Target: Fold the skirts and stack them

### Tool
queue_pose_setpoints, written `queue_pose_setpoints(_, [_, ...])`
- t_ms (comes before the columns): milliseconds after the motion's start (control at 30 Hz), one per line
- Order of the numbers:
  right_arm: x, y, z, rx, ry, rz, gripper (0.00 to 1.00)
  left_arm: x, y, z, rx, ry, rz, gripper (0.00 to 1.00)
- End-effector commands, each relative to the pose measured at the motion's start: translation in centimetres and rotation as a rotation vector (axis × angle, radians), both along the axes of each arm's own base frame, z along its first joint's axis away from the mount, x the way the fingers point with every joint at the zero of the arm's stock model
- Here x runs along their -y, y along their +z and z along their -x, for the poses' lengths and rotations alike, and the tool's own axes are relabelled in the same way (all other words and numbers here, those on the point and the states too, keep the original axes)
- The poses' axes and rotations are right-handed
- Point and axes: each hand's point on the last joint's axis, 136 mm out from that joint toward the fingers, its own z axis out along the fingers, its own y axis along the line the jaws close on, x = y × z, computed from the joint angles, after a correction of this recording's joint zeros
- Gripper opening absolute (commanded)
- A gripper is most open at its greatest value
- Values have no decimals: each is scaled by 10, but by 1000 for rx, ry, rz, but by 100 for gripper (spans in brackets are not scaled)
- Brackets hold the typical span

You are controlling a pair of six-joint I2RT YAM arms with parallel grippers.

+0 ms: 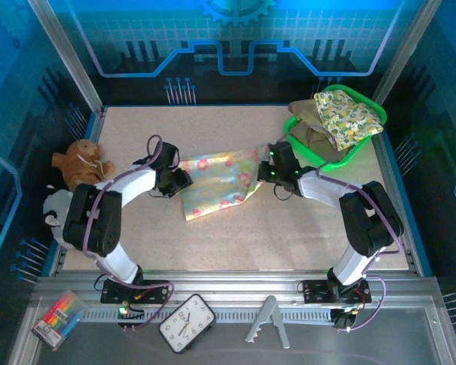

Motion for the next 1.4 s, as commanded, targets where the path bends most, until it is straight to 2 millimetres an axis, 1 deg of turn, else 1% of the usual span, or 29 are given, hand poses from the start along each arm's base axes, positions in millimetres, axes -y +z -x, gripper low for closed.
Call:
queue_pose_setpoints(0, [-33,14,9,138,320,358,0,-4,-25,3,-45,-30,-23,41])
queue_pose_setpoints(33, [-49,17,13,176,409,426,0,-4,-30,4,-60,-25,-13,36])
queue_pose_setpoints(100, [-79,15,25,230,580,557,0,-2,-34,4,-69,-15,9,29])
queue_pose_setpoints(167, [-109,5,37,265,746,683,0,0,-31,3,-47,-7,31,25])
queue_pose_setpoints(233, [-133,-7,48,277,868,752,0,-2,-28,4,-32,0,39,22])
queue_pose_setpoints(333, [-159,-28,60,270,973,794,0,-6,-28,4,-27,20,56,9])
queue_pose_setpoints(400, [-173,-37,65,271,1013,801,0,-6,-30,6,-26,35,83,1])
queue_pose_setpoints(467, [-184,-43,70,278,1042,810,0,-8,-33,7,-21,54,107,0])
queue_pose_setpoints(533, [-192,-44,73,290,1064,816,0,-7,-36,8,-21,63,129,0])
queue_pose_setpoints(700, [-202,-39,83,328,1144,839,0,-7,-39,11,-33,70,141,0])
queue_pose_setpoints(867, [-204,-55,108,351,1326,926,0,-11,-39,9,-25,82,143,0])
queue_pose_setpoints(933, [-205,-61,119,333,1381,914,0,-13,-39,7,-27,84,146,0])
queue_pose_setpoints(1000, [-206,-63,126,302,1401,884,0,-14,-39,6,-29,78,142,0])
queue_pose_setpoints(1033, [-207,-63,129,286,1404,867,2,-13,-39,6,-33,76,141,0])
queue_pose_setpoints(1100, [-208,-61,132,240,1408,833,10,-13,-39,6,-33,72,144,0])
queue_pose_setpoints(1200, [-200,-51,133,122,1412,789,32,-13,-40,5,-39,68,139,0])
queue_pose_setpoints(1233, [-197,-42,132,86,1401,761,40,-14,-40,4,-43,64,135,0])
queue_pose_setpoints(1267, [-194,-33,131,63,1390,728,45,-14,-39,3,-41,57,130,0])
queue_pose_setpoints(1300, [-192,-18,128,48,1369,677,48,-14,-39,2,-42,48,125,0])
queue_pose_setpoints(1367, [-189,15,121,35,1321,533,52,-14,-38,0,-43,30,113,0])
